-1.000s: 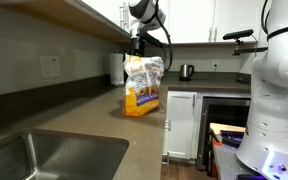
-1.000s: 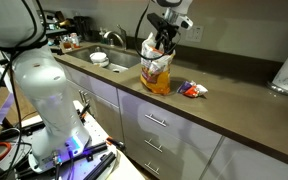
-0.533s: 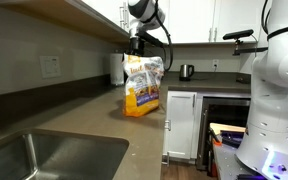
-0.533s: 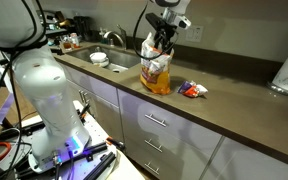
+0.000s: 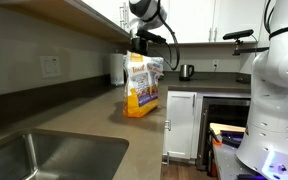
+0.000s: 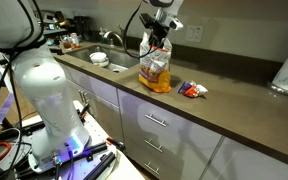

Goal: Remove the contents from the plastic packaging.

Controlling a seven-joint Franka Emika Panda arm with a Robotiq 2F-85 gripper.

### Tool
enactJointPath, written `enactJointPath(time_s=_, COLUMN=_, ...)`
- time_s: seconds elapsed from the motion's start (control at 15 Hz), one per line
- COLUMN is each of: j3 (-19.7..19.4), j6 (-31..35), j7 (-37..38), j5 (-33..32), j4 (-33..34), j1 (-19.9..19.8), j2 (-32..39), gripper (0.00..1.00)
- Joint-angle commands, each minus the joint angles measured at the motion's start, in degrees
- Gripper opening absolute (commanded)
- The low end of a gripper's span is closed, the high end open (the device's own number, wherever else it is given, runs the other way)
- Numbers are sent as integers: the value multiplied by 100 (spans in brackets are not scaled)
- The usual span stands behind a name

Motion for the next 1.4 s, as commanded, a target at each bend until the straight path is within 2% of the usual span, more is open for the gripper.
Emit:
enactJointPath(time_s=0.0, j3=121, j6=-125, j7=373, j5=-164, j4=-241, j1=-128, j2=-115, gripper=100)
enactJointPath(time_s=0.27, j3=49, j6=384, j7=-66, j5=-415, j4=-257, j1=-175, j2=370, gripper=100)
enactJointPath(time_s=0.47, j3=-11, j6=1249, j7=-377, j5=-546, j4=-103, j1=-250, j2=1009, gripper=100)
enactJointPath(time_s=0.73, j3=56, j6=2341, j7=-925, j5=-230, j4=69, j1=-273, j2=1749, gripper=100)
enactJointPath(time_s=1.0, j3=189, j6=2658, j7=-1337, j5=48, j4=355, j1=-310, j2=2239, gripper=100)
enactJointPath(time_s=1.07, j3=199, j6=2660, j7=-1368, j5=23, j4=382, j1=-308, j2=2249, gripper=75)
enactJointPath(time_s=1.13, j3=203, j6=2652, j7=-1362, j5=-12, j4=377, j1=-301, j2=2200, gripper=74)
enactJointPath(time_s=1.33, j3=191, j6=2528, j7=-1174, j5=-153, j4=275, j1=-248, j2=1960, gripper=54)
